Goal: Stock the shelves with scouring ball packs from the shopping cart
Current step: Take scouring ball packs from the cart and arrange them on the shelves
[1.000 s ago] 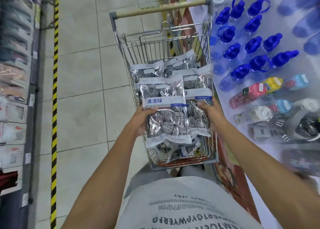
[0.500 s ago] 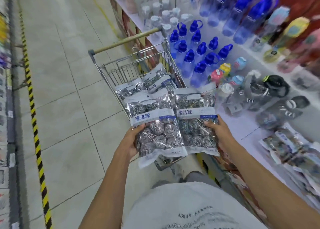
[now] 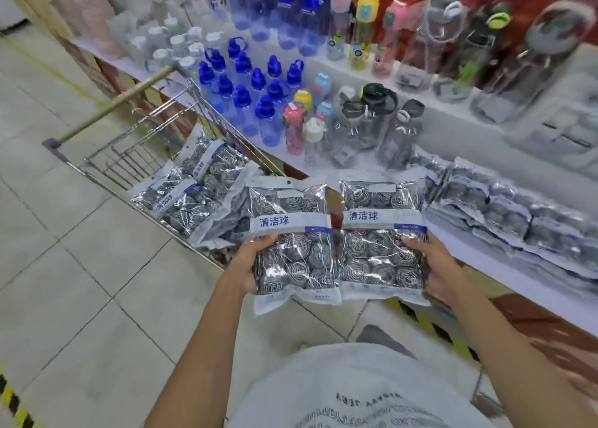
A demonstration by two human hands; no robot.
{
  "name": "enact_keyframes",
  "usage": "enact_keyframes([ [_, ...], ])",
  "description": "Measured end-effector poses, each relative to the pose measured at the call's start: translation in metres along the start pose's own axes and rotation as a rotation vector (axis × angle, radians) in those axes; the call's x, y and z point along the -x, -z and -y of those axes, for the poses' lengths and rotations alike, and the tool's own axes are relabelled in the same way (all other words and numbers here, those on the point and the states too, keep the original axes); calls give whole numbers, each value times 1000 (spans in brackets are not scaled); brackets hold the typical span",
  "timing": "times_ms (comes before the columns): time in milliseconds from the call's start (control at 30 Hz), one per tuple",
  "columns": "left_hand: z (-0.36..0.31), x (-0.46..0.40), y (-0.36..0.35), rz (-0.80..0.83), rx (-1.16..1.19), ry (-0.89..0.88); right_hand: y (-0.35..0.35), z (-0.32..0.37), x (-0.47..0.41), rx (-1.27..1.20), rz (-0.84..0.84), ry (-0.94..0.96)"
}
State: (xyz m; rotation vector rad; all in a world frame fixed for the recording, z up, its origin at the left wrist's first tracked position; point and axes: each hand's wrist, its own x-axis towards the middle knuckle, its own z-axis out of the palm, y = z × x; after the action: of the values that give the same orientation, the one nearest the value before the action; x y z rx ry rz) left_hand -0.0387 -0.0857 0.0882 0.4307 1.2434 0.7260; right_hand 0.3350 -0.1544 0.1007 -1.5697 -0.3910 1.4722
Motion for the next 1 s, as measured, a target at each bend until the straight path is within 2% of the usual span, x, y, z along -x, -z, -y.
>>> enact_keyframes([
  [100,14,0,-45,39,-50,60,44,-1,27,-56,-68,37],
  [300,57,11,-160,142,-189,54,163,-13,71,-136,-227,35],
  [533,149,32,-306,290,-321,173,321,-40,143,-255,-329,52],
  [700,216,47,-396,384,-412,191,428,-56,175,-321,-437,67],
  [1000,299,55,-530,452,-572,258,558,-72,214,-451,-576,56],
])
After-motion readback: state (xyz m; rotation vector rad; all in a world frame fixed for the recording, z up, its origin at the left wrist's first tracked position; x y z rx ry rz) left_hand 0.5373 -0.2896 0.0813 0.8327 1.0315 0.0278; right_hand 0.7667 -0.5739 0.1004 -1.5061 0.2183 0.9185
